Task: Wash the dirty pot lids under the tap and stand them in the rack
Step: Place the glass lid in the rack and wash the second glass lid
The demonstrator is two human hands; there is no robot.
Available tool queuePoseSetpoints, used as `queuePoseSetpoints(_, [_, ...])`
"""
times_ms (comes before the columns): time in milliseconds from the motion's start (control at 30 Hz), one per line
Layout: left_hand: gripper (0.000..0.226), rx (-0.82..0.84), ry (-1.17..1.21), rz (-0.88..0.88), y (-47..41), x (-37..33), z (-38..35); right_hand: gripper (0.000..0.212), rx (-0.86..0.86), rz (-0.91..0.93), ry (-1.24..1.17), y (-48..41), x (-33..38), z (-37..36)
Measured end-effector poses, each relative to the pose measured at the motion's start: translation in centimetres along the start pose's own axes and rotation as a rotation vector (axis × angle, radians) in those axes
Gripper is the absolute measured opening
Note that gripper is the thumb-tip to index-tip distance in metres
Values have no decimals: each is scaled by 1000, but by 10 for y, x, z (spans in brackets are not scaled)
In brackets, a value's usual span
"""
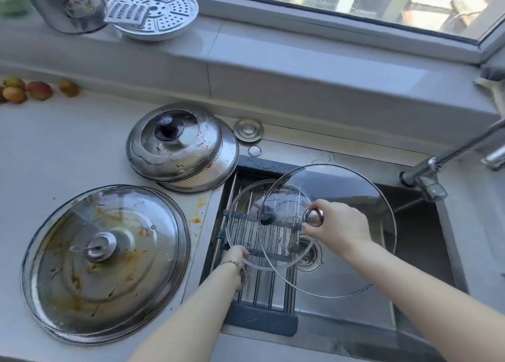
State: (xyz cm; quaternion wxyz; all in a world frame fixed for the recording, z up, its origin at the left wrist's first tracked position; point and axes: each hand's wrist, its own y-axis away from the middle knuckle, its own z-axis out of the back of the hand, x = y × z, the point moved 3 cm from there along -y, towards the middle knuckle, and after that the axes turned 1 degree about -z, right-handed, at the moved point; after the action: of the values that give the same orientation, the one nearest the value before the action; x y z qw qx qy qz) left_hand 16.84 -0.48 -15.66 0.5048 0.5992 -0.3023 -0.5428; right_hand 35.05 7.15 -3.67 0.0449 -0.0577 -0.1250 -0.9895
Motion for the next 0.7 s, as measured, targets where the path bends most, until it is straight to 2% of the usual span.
queuePoseSetpoints(67, [18,37,3,16,-5,-2,-2,31,-4,-2,-2,-1,-2,1])
queuePoseSetpoints(267, [26,11,-78,32,-14,0,7,30,40,39,-30,3,10,-6])
queuePoseSetpoints(367, [14,-9,57,-26,-12,-6,17,31,77,95,-46,6,33,-21])
queuePoseSetpoints(467, [43,5,94,-39,-2,-7,22,32,128,109,-36,5,54,-42])
queuePoseSetpoints(567, [59,-11,-94,-26,-4,5,27,33,165,86,-31,3,69,-64])
queuePoseSetpoints(633, [60,-49,-240,-24,-3,10,38,32,172,79,-41,3,76,-76])
queuePoseSetpoints(700, [54,-45,-289,-39,-6,14,49,34,179,88,-47,6,77,-83])
